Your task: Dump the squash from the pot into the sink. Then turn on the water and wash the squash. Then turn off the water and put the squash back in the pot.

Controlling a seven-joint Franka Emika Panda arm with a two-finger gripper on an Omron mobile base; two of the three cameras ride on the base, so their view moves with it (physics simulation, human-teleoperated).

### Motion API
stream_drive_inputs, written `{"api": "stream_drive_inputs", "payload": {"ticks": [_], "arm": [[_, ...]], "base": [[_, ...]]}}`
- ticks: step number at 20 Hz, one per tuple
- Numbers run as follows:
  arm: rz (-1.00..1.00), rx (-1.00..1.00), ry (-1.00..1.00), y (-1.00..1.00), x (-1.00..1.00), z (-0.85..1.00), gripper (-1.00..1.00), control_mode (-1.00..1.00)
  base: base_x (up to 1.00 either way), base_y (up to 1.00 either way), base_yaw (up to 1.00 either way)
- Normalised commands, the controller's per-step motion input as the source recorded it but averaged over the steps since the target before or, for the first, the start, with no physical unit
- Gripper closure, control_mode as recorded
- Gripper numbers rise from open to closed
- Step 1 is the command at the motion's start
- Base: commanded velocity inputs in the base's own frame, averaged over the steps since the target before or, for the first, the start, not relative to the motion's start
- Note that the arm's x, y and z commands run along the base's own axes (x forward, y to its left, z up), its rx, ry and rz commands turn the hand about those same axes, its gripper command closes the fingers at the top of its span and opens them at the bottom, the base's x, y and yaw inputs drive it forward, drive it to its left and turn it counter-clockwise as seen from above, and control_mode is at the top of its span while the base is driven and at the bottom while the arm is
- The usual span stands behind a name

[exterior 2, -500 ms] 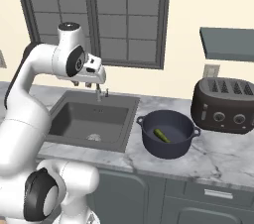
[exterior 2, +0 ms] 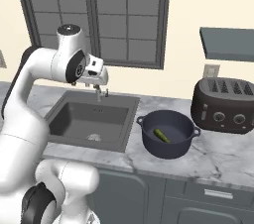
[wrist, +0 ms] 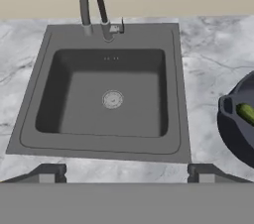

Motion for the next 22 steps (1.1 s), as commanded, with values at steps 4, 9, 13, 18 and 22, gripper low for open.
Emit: {"api": "stream_drive_inputs", "payload": {"ticks": [4, 9, 13, 18, 22], "arm": [[0.0, 0.02, -0.08, -0.52, -0.14, 0.0, -1.0, -1.0], [-0.03, 0.0, 0.0, -0.6, -0.02, 0.0, -1.0, -1.0], [-0.06, 0.0, 0.0, -0.64, 0.0, 0.0, -1.0, -1.0], [-0.06, 0.0, 0.03, -0.51, 0.0, -0.06, -1.0, -1.0], [-0.06, 0.0, 0.09, -0.4, 0.06, -0.24, -1.0, -1.0]], "base": [[0.0, 0.0, 0.0], [0.0, 0.0, 0.0], [0.0, 0.0, 0.0], [0.0, 0.0, 0.0], [0.0, 0.0, 0.0]]}}
